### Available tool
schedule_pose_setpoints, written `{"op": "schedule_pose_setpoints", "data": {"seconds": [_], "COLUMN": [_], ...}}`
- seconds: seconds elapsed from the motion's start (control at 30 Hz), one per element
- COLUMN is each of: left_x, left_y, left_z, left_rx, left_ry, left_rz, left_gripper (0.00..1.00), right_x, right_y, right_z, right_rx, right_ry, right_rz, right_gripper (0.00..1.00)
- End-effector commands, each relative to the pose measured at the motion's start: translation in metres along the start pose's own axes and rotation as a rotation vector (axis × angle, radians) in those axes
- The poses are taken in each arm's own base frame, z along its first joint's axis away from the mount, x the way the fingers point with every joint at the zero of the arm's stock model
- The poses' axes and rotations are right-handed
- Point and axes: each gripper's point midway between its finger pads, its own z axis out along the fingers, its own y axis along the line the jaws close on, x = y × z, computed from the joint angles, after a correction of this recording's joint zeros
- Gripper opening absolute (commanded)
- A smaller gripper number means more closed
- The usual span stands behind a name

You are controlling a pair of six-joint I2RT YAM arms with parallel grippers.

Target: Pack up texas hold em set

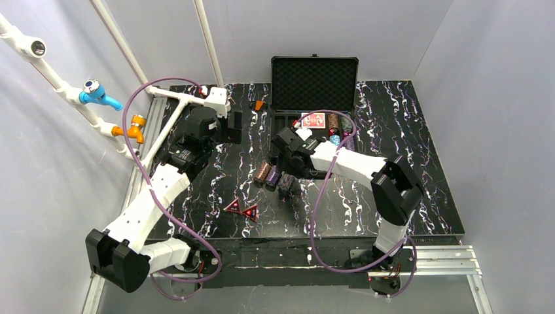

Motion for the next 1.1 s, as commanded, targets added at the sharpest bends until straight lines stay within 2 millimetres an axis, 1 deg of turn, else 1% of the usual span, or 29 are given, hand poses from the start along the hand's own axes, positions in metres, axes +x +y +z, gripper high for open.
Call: {"op": "schedule_pose_setpoints", "data": {"seconds": [0.0, 0.23, 0.73, 0.83, 1.03, 1.07], "left_x": [-0.007, -0.008, -0.007, -0.008, -0.009, -0.010], "left_y": [0.005, 0.006, 0.008, 0.009, 0.010, 0.010], "left_z": [-0.006, -0.008, -0.009, -0.010, -0.010, -0.010], "left_rx": [-0.021, -0.028, -0.045, -0.051, -0.054, -0.052], "left_ry": [-0.034, -0.039, -0.042, -0.046, -0.049, -0.051], "left_rz": [0.007, 0.010, 0.038, 0.037, 0.066, 0.067], "left_gripper": [0.98, 0.98, 0.98, 0.98, 0.98, 0.98], "right_x": [-0.002, 0.007, 0.024, 0.026, 0.033, 0.034], "right_y": [-0.001, -0.007, -0.008, -0.009, -0.015, -0.016], "right_z": [0.005, 0.016, 0.042, 0.046, 0.053, 0.054], "right_rx": [0.015, 0.042, 0.065, 0.071, 0.091, 0.094], "right_ry": [-0.024, -0.001, 0.055, 0.063, 0.084, 0.086], "right_rz": [0.030, 0.022, -0.010, -0.017, -0.033, -0.036], "right_gripper": [0.64, 0.60, 0.59, 0.56, 0.54, 0.50]}}
